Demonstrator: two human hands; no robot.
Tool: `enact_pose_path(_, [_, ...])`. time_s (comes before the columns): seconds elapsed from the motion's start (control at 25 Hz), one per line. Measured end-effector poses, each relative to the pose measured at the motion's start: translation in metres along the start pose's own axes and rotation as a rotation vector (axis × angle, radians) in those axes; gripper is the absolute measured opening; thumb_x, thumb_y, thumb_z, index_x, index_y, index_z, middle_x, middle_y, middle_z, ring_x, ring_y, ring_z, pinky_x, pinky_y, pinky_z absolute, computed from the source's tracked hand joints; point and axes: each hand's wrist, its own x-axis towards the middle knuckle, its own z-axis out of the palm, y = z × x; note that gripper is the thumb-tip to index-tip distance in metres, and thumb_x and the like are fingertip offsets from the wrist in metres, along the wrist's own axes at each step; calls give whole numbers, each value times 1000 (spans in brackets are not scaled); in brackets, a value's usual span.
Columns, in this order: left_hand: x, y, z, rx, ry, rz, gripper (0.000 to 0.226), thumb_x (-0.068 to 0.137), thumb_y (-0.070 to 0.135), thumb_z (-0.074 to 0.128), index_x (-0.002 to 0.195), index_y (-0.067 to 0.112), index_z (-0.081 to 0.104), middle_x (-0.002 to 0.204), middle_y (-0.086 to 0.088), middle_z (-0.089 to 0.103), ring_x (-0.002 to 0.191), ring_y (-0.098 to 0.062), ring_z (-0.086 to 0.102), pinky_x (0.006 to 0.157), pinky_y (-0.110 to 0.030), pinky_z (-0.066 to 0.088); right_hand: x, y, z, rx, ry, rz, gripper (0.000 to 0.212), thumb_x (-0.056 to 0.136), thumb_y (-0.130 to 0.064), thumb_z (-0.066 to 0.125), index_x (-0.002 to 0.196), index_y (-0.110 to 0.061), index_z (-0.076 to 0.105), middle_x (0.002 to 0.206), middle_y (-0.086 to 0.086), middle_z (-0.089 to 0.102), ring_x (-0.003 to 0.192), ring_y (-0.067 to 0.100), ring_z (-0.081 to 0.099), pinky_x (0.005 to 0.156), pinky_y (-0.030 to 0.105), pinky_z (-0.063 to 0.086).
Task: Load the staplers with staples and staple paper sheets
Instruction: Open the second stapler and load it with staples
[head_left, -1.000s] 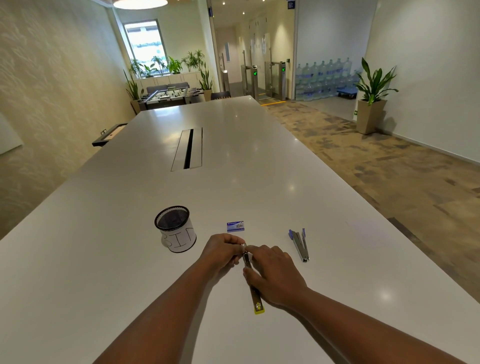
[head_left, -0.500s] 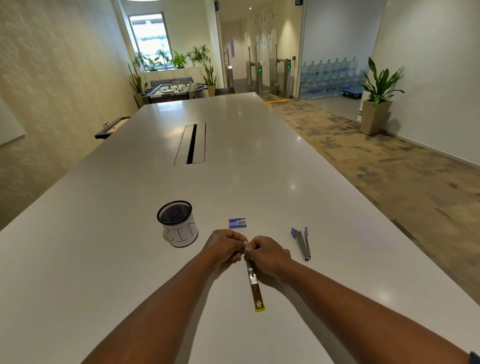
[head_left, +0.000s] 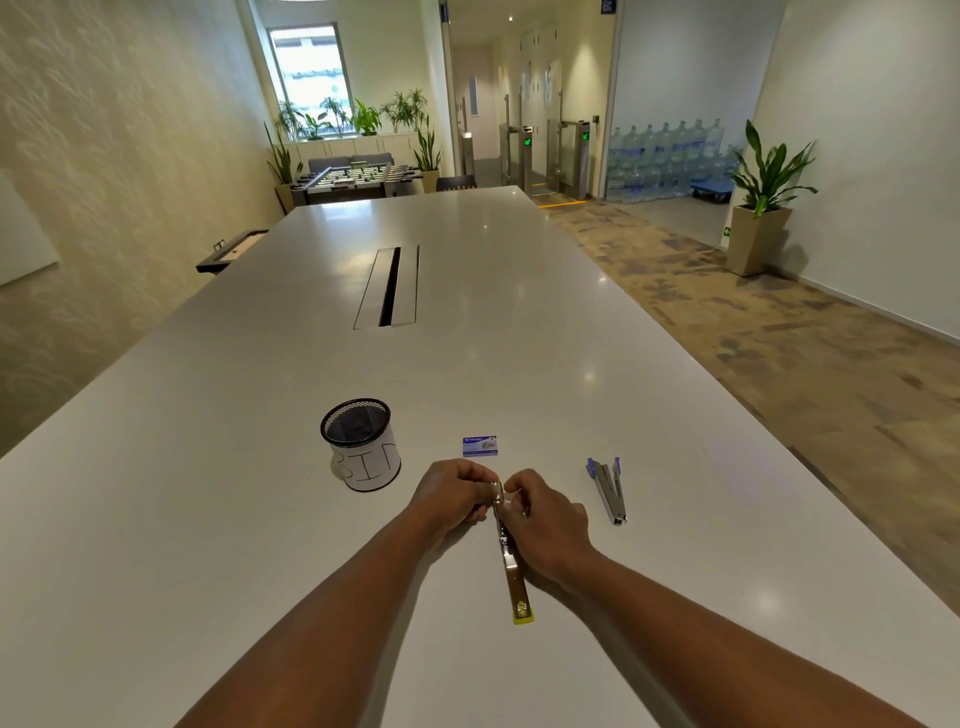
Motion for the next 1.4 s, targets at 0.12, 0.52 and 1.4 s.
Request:
enact_pose_path(0.12, [1,-3,0,5,15,36,9,90,0,68,97,3,72,75,-18,67,57,-19,55,66,-34,51,-12,7,-6,98,-41,-40,34,89,-39,60,120,-32,48,69,-9,62,78,11,62,98,45,46])
enact_pose_path(0.52, [-8,-7,6,-94,17,68,24,90,2,70,114,2,66,77,-9,61,65,-10,61,63,-16,52,-25,1,-6,-104,-13,-130,71,68,-39,56,137,-36,39,68,-7,61,77,14,63,93,38,44])
enact_pose_path(1.4, [-19,-23,12,-412,182,184,19,95,-4,57,110,5,64,76,-14,56,66,-20,51,62,-32,43,-31,15,-6,129,31,-263,44,76,-43,63,118,-39,51,73,-16,61,67,9,59,72,31,48])
